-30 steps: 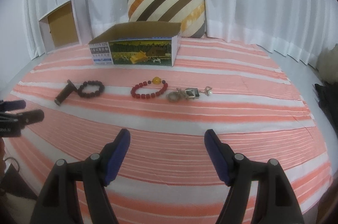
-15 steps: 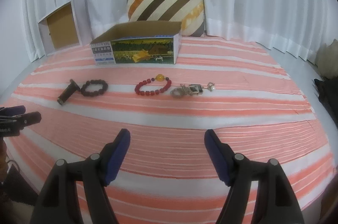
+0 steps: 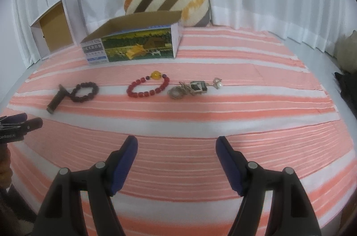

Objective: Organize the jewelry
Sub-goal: 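Move both tools back toward the black watch and silver keychain, then grasp the black watch with the left tool while the right tool grasps the blue-tagged keychain, then lift and carry the watch and keychain over the cardboard box, then open both tools to drop the watch and keychain into the box, then move both tools back toward the black and red bead bracelets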

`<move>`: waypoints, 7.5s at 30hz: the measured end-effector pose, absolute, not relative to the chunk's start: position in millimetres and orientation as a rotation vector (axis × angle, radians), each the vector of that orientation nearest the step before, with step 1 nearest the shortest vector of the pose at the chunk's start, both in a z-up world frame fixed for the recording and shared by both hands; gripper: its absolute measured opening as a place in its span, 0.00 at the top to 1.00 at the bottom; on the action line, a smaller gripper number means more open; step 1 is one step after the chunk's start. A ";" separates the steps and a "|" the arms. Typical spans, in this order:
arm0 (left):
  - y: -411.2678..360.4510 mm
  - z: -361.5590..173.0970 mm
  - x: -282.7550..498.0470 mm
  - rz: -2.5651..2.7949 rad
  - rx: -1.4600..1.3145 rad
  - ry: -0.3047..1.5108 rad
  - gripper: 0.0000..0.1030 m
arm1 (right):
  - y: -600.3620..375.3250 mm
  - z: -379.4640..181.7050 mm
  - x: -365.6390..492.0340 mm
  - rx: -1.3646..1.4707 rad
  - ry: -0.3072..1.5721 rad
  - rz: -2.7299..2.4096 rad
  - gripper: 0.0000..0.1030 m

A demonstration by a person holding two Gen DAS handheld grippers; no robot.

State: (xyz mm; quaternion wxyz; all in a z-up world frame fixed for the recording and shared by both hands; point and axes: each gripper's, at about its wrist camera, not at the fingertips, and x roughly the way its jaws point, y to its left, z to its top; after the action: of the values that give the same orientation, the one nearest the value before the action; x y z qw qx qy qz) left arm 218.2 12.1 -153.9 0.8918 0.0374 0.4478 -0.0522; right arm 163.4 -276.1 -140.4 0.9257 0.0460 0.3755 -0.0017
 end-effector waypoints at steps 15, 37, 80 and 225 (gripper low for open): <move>8.5 -170.6 263.5 -0.098 0.111 0.950 0.02 | -303.2 -163.9 254.6 0.235 0.879 0.036 0.28; 9.2 -168.6 263.7 -0.159 0.125 0.885 0.57 | -281.1 -162.2 255.0 0.061 0.866 0.075 0.66; 3.3 -167.4 242.7 -0.185 0.120 0.932 0.56 | -266.9 -166.6 208.1 0.132 0.877 -0.095 0.56; -64.4 -40.1 308.4 -0.138 0.156 0.804 0.08 | -242.9 -45.4 295.0 0.028 0.690 0.131 0.32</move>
State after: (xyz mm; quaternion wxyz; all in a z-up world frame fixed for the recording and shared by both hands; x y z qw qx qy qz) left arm 308.4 -64.4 -40.1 0.9150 0.0759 0.3905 -0.0673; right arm 295.0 -242.9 -45.4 0.9390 0.0136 0.3377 0.0641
